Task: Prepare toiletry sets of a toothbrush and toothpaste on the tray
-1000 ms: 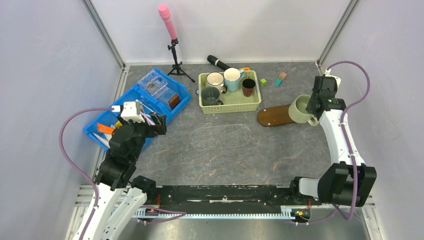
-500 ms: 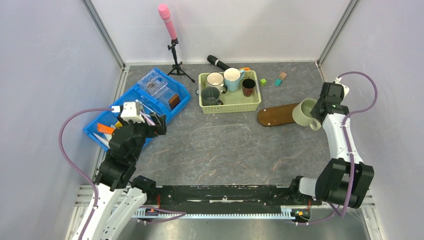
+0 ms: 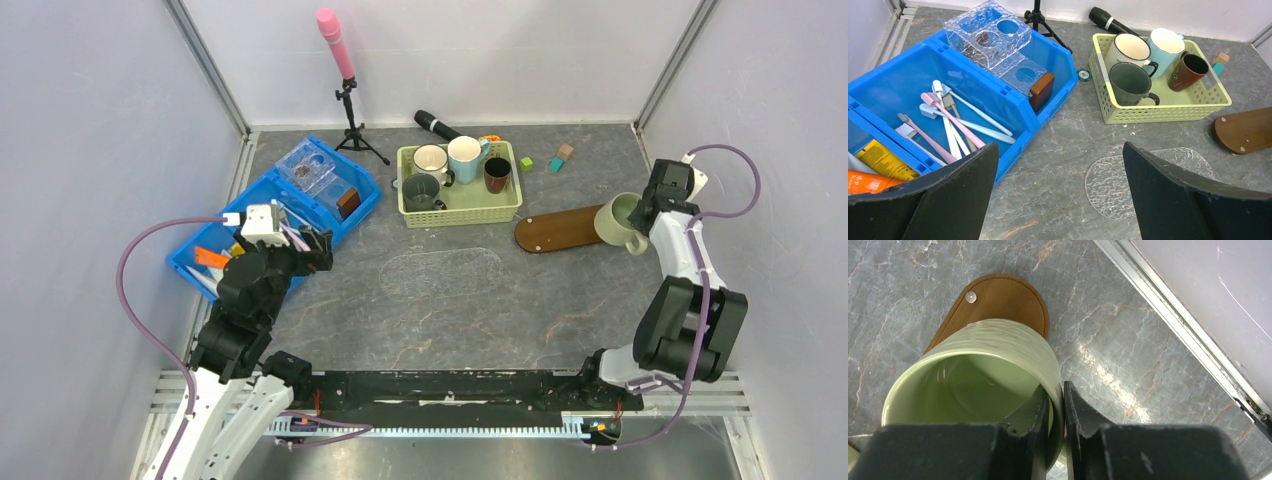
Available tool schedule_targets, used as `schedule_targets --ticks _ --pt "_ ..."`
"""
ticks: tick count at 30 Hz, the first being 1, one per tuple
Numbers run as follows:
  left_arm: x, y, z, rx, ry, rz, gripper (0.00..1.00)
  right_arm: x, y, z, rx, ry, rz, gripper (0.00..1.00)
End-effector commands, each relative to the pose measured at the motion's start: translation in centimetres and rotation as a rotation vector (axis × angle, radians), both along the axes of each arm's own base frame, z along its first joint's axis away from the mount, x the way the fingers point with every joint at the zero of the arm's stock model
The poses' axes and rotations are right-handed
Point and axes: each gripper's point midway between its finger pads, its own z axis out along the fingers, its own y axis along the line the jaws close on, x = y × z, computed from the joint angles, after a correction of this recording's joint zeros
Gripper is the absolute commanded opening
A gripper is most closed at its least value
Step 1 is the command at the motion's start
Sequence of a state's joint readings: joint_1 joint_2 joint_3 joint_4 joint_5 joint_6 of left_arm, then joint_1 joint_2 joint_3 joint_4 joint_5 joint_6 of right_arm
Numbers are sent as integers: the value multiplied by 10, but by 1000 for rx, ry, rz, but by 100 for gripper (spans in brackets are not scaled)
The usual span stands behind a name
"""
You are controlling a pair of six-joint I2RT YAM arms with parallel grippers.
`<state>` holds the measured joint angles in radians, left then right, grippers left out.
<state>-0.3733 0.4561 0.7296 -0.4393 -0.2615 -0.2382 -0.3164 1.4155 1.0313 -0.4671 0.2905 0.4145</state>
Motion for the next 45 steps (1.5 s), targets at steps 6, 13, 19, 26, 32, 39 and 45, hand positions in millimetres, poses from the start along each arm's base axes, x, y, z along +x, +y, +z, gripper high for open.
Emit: schedule_targets --ticks 6,13,19,26,32,39,45 --pt "3 2 5 9 -24 15 100 55 -31 47 -95 -163 -55 0" --pt "4 2 5 11 -23 15 100 71 -33 37 -77 -143 -39 0" --pt "4 2 4 12 -21 15 100 75 -34 23 -63 -114 -35 0" --pt "4 2 5 11 -22 16 100 75 -37 13 -62 -87 -43 0" --pt "4 2 4 11 -22 15 100 76 -37 6 -59 -72 -34 0" --pt "3 2 5 11 -23 16 100 81 -37 8 -55 -76 -22 2" --pt "3 3 4 12 -22 17 100 84 -38 6 -47 -75 -23 5"
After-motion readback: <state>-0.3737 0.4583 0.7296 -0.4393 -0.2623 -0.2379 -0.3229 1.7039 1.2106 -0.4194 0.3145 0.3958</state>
